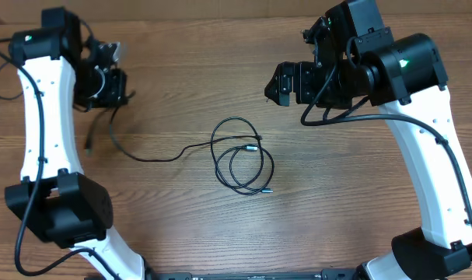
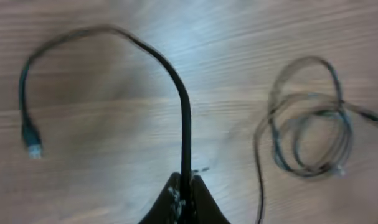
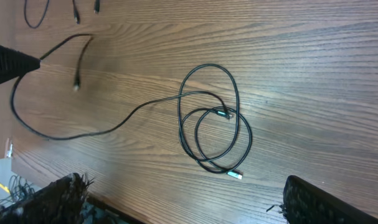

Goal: Untangle cables
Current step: 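Drag the held cable with the left gripper toward the upper left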

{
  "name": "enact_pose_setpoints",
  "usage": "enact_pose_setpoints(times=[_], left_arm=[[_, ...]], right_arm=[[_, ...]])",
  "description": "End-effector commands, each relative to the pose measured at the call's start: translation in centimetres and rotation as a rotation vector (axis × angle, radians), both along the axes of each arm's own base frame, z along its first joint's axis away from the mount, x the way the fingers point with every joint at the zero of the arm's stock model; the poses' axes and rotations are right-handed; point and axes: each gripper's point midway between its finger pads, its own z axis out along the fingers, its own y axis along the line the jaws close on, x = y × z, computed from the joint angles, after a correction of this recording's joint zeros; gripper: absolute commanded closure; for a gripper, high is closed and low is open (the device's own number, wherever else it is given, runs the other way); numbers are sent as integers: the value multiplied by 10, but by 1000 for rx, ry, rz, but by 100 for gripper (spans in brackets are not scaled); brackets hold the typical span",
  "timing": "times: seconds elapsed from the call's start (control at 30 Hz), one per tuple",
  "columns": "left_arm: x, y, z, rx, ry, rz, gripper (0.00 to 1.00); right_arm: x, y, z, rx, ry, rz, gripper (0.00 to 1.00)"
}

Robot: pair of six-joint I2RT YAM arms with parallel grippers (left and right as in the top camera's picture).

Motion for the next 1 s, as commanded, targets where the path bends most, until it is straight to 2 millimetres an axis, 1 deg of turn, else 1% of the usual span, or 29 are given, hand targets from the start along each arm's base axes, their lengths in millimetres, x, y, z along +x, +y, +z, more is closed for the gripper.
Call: enact_pose_setpoints(times=[0.0, 0.1, 0.2, 0.27, 0.3, 0.37, 0.4, 0.47, 0.53, 0.57, 0.67, 0.77, 0.87, 0.97], left_arm=[[-7, 49, -11, 32, -2, 130, 96], [-4, 74, -8, -4, -51, 192, 96], [4, 81, 5, -134, -167, 159, 96], [11, 79, 22, -267, -274, 130, 96], [13, 77, 32, -344, -326, 124, 96], [15, 69, 63, -534, -458, 84, 96], [14, 63, 83, -651, -528, 67, 96], [9, 55, 113, -838, -605, 63, 96], [3, 50, 137, -985, -649, 75, 96], [1, 48, 145, -1026, -667, 71, 96], [-2, 44, 156, -1066, -688, 60, 96], [-6, 31, 166, -1058, -701, 18, 96], [-14, 13, 181, -1017, -749, -63, 96], [-22, 0, 188, -930, -757, -114, 96]], right_arm=[[2, 0, 3, -10, -25, 17, 0], [1, -2, 2, -26, -28, 27, 0], [1, -3, 1, -36, -28, 22, 0], [1, -3, 1, -35, -28, 22, 0], [1, -3, 1, -35, -28, 22, 0], [1, -3, 1, -35, -29, 22, 0], [1, -3, 2, -34, -31, 22, 0], [2, -3, 2, -33, -35, 22, 0], [3, -3, 2, -32, -38, 22, 0], [3, -3, 2, -31, -39, 22, 0], [3, -3, 2, -32, -37, 22, 0], [1, -3, 1, -36, -28, 22, 0], [-1, -4, 0, -38, -22, 22, 0], [-1, -4, 0, -38, -21, 22, 0]])
